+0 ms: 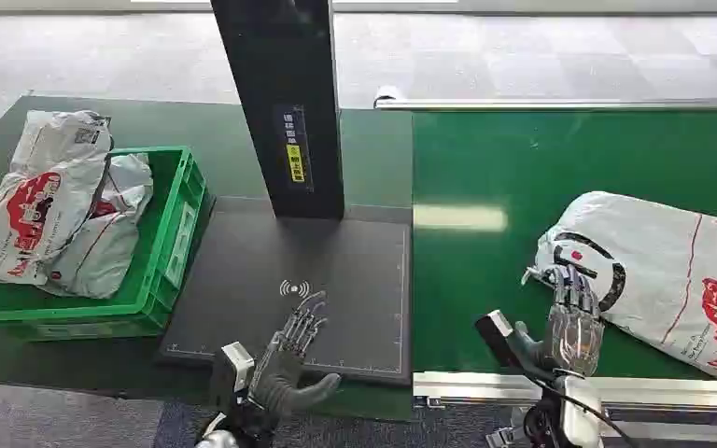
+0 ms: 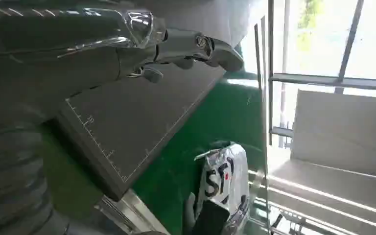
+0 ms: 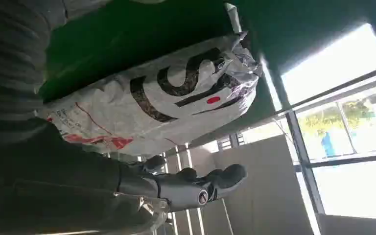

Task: Moved the parcel from conveyor to table for the left to box.

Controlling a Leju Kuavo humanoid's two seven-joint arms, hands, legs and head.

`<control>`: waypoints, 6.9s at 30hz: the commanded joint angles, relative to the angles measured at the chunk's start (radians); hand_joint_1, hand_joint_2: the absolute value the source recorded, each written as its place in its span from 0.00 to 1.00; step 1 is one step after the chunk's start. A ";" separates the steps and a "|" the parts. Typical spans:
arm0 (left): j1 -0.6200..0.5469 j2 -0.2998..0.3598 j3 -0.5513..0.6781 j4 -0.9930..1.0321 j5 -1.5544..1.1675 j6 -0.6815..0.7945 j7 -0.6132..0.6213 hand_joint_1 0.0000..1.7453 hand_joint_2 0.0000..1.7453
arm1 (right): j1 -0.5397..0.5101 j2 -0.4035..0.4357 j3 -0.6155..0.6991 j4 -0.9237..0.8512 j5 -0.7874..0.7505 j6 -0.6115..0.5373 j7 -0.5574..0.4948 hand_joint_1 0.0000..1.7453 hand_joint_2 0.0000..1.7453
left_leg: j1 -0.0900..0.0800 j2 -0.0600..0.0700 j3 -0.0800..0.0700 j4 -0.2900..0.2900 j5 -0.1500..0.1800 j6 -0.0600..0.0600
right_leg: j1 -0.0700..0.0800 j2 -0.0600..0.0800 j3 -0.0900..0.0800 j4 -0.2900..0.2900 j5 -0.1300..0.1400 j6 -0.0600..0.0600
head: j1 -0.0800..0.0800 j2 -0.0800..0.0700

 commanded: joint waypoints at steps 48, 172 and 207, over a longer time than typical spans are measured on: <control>-0.024 0.004 0.011 0.071 -0.022 -0.008 0.011 0.00 1.00 | -0.215 0.025 -0.042 0.378 -0.102 0.010 -0.115 0.00 1.00 | 0.000 0.000 0.000 -0.001 0.000 0.000 | 0.000 0.001 0.000 -0.001 0.001 0.000 | 0.000 0.000; 0.027 -0.006 0.061 0.046 -0.045 -0.001 0.020 0.00 1.00 | -0.144 -0.005 -0.031 0.391 -0.118 0.016 -0.045 0.00 1.00 | 0.001 -0.001 0.000 -0.001 0.001 0.000 | 0.000 0.000 0.001 -0.001 0.001 0.000 | 0.000 0.000; 0.020 -0.002 0.061 0.066 -0.045 0.004 0.018 0.00 1.00 | -0.150 -0.005 -0.036 0.398 -0.092 0.015 -0.017 0.00 1.00 | 0.000 -0.001 0.001 -0.001 0.001 0.000 | 0.000 0.000 0.001 -0.001 0.001 0.000 | 0.000 0.000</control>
